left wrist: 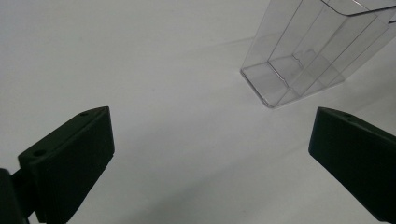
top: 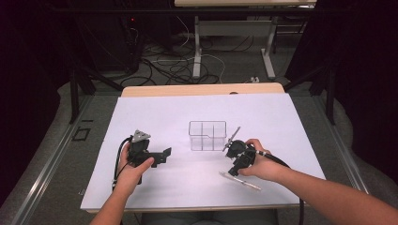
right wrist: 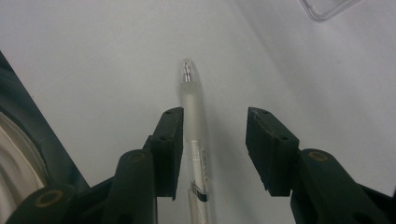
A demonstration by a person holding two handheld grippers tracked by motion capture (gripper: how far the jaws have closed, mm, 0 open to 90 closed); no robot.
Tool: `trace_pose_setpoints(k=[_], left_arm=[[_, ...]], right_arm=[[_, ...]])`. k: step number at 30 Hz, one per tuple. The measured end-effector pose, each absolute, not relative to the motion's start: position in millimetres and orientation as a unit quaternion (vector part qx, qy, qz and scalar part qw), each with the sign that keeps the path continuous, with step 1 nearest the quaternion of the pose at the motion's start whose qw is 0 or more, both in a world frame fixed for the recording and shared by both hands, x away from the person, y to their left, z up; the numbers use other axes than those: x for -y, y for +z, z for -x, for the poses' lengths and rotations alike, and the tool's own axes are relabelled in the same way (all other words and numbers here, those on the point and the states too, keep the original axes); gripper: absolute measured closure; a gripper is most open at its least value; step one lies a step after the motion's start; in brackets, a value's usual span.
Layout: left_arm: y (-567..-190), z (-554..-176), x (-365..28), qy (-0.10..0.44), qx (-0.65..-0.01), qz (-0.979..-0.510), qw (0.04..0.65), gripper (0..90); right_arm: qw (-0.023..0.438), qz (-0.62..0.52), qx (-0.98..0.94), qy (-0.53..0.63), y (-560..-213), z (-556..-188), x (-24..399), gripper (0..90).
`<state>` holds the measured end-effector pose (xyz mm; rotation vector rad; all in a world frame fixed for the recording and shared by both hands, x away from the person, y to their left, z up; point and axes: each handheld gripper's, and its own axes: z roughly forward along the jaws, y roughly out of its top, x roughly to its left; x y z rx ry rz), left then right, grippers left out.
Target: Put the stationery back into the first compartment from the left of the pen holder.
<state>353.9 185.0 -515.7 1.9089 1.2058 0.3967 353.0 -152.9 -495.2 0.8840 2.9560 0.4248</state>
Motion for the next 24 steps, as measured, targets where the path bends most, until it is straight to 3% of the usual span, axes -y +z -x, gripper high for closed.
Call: trace_pose_setpoints(k=[8,10,11,12,13,24], left_arm=[[-516,-354,-185,0.156,-0.481,-0.759,0.411,0.2],[-517,-354,-185,0.156,-0.481,-0.759,0.411,0.2],[-517,-354,-185,0.155,-0.483,-0.757,0.412,0.2],[-517,-354,-184,0.155,-0.485,-0.754,0.414,0.1],[-517,-354,-184,0.155,-0.486,-0.754,0.414,0.2],[-517,-355,-186,0.155,-0.482,-0.759,0.409,0.2]], right_arm=[[-0.009,-0.277,-0.952,0.133,-502,-355,144,62.0],[0.005,-0.276,-0.955,0.107,-500,-354,141,62.1],[-0.013,-0.277,-0.952,0.131,-504,-355,141,62.2],[0.01,-0.274,-0.957,0.092,-502,-354,138,63.6],[-0.013,-0.281,-0.952,0.12,-507,-353,138,64.3],[-0.004,-0.27,-0.958,0.093,-515,-356,133,68.5]])
